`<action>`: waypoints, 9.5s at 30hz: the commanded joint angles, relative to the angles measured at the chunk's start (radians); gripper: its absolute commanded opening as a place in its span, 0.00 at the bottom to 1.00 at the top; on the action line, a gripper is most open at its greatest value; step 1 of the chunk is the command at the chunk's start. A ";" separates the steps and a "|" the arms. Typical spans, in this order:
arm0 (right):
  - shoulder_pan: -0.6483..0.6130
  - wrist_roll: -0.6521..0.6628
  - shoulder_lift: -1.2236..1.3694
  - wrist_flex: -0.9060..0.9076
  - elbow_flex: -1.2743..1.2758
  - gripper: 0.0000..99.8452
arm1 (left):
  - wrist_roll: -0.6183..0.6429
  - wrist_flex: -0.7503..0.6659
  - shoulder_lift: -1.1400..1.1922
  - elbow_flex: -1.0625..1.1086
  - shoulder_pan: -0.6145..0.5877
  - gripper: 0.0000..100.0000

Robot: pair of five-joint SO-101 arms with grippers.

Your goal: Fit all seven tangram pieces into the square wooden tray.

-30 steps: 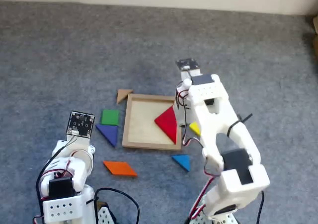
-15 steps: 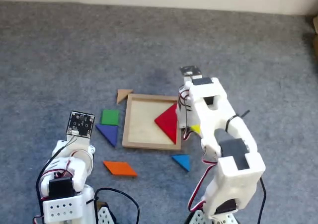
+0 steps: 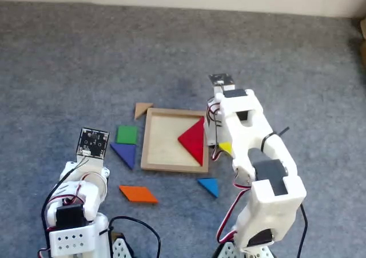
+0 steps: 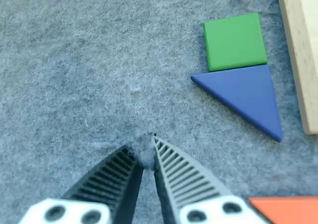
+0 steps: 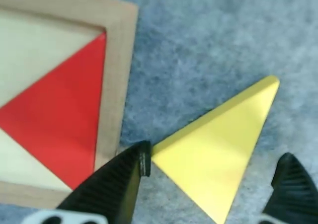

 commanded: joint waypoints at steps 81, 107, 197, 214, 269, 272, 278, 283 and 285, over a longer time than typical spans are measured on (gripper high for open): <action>-0.024 0.256 0.021 0.059 0.077 0.36 | 0.005 0.005 -0.028 0.021 -0.010 0.01; 0.004 0.264 0.004 0.058 0.076 0.21 | 0.005 0.005 -0.028 0.021 -0.010 0.01; -0.311 0.522 -0.064 0.093 -0.328 0.00 | 0.005 0.005 -0.028 0.021 -0.010 0.01; -0.225 0.460 -0.012 -0.344 -0.039 0.00 | 0.005 0.005 -0.028 0.021 -0.010 0.01; -0.338 0.278 -1.170 -0.160 1.009 0.27 | 0.005 0.005 -0.028 0.021 -0.010 0.01; -0.338 0.278 -1.168 -0.257 1.073 0.27 | 0.005 0.005 -0.028 0.021 -0.010 0.01; -0.338 0.278 -1.168 -0.309 1.110 0.27 | 0.005 0.005 -0.028 0.021 -0.010 0.01; -0.340 0.278 -1.168 -0.341 1.110 0.27 | 0.005 0.005 -0.028 0.021 -0.010 0.01; -0.340 0.278 -1.167 -0.357 1.112 0.27 | 0.005 0.005 -0.028 0.021 -0.010 0.01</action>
